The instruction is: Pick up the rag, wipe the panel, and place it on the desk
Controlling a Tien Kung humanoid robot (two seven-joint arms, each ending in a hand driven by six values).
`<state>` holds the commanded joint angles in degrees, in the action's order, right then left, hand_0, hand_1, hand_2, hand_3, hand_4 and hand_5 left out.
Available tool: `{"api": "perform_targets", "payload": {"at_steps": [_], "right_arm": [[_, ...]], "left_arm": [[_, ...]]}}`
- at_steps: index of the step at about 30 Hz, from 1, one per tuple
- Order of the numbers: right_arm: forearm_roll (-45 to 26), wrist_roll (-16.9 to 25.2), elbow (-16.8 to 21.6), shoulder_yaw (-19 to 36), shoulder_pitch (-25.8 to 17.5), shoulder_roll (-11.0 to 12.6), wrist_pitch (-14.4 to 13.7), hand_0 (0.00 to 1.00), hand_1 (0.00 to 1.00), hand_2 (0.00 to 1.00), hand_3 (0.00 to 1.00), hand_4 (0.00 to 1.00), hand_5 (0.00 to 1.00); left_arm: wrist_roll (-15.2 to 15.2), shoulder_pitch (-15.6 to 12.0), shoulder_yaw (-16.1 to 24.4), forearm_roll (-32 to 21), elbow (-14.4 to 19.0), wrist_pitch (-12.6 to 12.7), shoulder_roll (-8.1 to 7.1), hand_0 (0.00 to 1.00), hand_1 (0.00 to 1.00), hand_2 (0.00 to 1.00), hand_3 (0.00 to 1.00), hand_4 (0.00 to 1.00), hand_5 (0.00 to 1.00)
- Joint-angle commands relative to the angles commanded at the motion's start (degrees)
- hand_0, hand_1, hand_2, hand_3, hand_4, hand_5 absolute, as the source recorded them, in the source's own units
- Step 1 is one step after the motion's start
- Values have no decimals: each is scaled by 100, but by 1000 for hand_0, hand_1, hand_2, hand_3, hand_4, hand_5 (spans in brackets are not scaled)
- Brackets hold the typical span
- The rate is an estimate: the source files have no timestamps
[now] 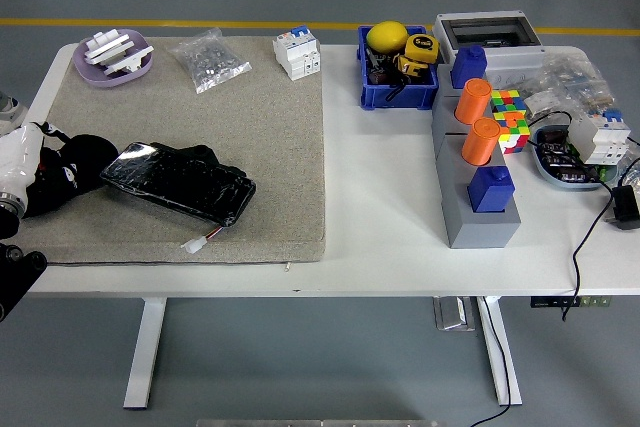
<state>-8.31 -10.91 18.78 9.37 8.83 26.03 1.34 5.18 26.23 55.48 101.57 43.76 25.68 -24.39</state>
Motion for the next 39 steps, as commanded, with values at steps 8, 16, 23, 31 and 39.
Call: {"api": "perform_targets", "payload": {"at_steps": [8,16,23,31,39], "right_arm": [[-22,-1,-9,-25,-2,1,-5,782,509,686,632,998,532],[-14,5,-11,9,7,-3,-8,784,508,686,633,998,532],[-23,2,-11,3,17,-5,-3,784,504,686,632,998,531],[-56,-1,-17,-21,20,1,-2,786,505,686,630,998,528],[-50,3,-17,-3,24,-10,-5,786,505,686,630,998,525]], "left_arm": [[26,-102,236,215,309,-327,6,817,841,822,720,927,277],[104,-91,410,339,374,-589,-41,838,879,857,816,994,395],[111,-64,457,456,319,-667,-112,868,903,888,862,998,435],[62,-117,538,467,380,-608,-199,853,894,889,854,998,468],[8,-191,772,470,584,-509,-233,840,885,871,841,998,457]]}}
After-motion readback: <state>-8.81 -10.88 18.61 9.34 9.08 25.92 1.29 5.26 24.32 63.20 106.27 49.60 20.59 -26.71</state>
